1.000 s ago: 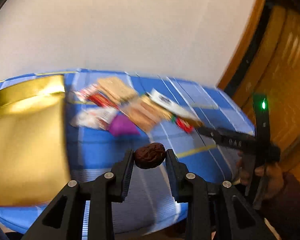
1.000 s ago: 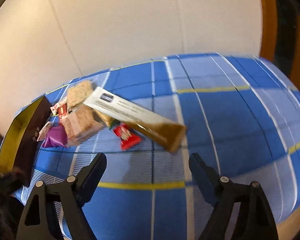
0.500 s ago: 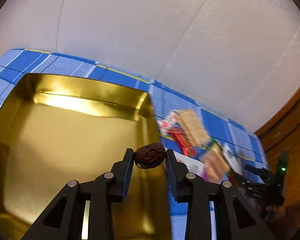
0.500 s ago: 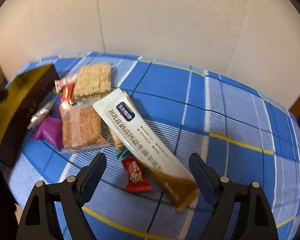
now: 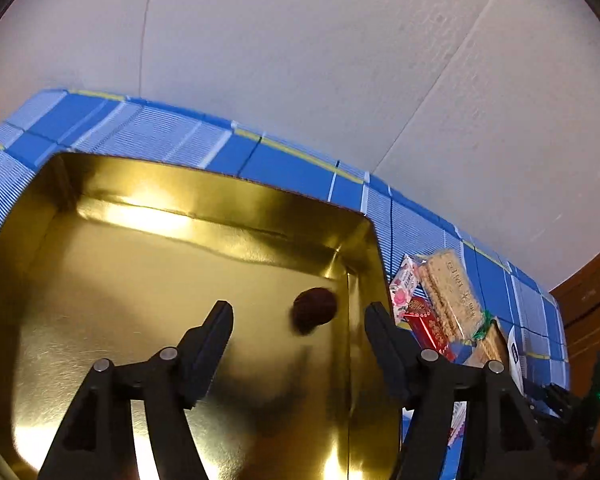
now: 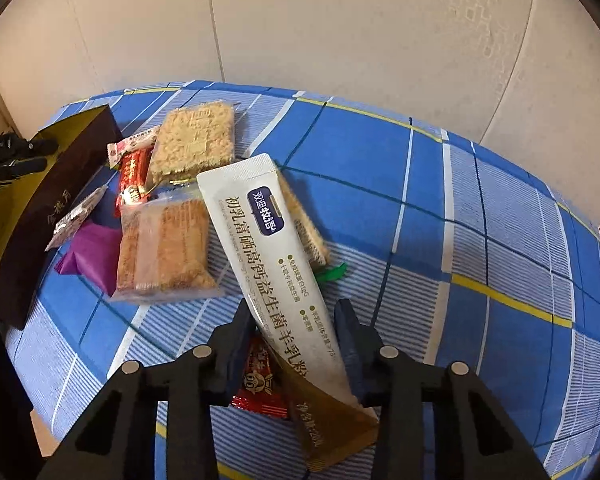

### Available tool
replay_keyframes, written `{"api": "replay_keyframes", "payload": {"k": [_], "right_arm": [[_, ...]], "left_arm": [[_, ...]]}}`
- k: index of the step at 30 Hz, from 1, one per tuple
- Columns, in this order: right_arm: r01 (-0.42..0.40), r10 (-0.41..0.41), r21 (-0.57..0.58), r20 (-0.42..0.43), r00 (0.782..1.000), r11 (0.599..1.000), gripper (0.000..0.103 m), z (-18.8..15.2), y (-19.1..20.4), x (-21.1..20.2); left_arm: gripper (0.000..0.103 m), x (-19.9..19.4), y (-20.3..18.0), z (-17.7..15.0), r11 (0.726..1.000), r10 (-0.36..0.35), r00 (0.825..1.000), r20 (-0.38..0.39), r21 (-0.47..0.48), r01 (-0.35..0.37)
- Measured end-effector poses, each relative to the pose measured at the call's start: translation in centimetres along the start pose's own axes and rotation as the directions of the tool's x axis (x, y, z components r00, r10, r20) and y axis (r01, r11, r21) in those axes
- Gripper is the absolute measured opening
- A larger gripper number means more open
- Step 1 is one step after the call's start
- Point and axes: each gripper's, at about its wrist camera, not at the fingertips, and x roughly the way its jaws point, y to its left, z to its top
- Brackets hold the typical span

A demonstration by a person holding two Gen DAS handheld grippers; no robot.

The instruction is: Organize snacks

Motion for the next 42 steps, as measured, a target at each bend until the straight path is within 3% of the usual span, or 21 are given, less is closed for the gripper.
{"api": "replay_keyframes", "payload": {"k": [4,7,13,19,25,27,31,33,35,42], "right_arm": [[0.009,-0.009,0.0,-0.022,1.0,1.0,0.04,-0.4,0.1,0.0],[0.003,-0.003,0.013,-0.045,0.999,1.0,0.04,-0.7,0.1,0.2],[-0.04,0.045,0.118,-0.038,0.998,0.992,0.04,-1.1,-1.1,-0.3],[-0.028,0.032,0.159,-0.02,0.999,0.987,0.04,-1.9,-1.6,-1.4],[0.012,-0.01,0.184,-0.009,1.0,0.983,0.04,-2.7,-1.8,-2.0],[0.036,-0.034,0.184,-0.012,0.999,0.982,0.033,-3.2,-1.6,-2.0],[0.066,-0.065,0.176,-0.009,0.998,0.982,0.029,-3.9,-1.3,-1.9],[0.079,-0.08,0.179,-0.004,0.997,0.981,0.028,-4.0,-1.2,-1.8],[0.093,-0.094,0.18,-0.005,0.996,0.979,0.027,-4.1,-0.9,-1.9],[0.133,-0.131,0.158,-0.024,0.991,0.979,0.024,-4.2,0.3,-3.0]], "left_arm": [[0.071,-1.6,-0.5,-1.5,1.0,-0.004,1.0,0.027,0.028,0.003],[0.07,-3.5,-2.0,-3.3,0.995,-0.007,0.997,0.076,0.102,-0.001],[0.07,-7.9,-5.5,-7.6,0.965,-0.144,0.984,0.106,0.234,0.116],[0.07,-9.6,-9.3,-12.9,0.909,-0.248,0.968,0.034,0.355,0.22],[0.07,-7.3,-11.5,-17.6,0.889,-0.228,0.971,-0.077,0.389,0.239],[0.069,-6.7,-11.7,-18.9,0.886,-0.203,0.975,-0.09,0.406,0.222],[0.064,-5.7,-12.0,-20.6,0.872,-0.17,0.982,-0.087,0.45,0.191],[0.052,-5.2,-11.8,-21.1,0.867,-0.15,0.985,-0.089,0.467,0.174],[0.049,-5.2,-11.4,-21.5,0.867,-0.143,0.987,-0.07,0.473,0.159],[0.05,-5.7,-9.7,-21.8,0.873,-0.182,0.983,-0.024,0.457,0.173]]}}
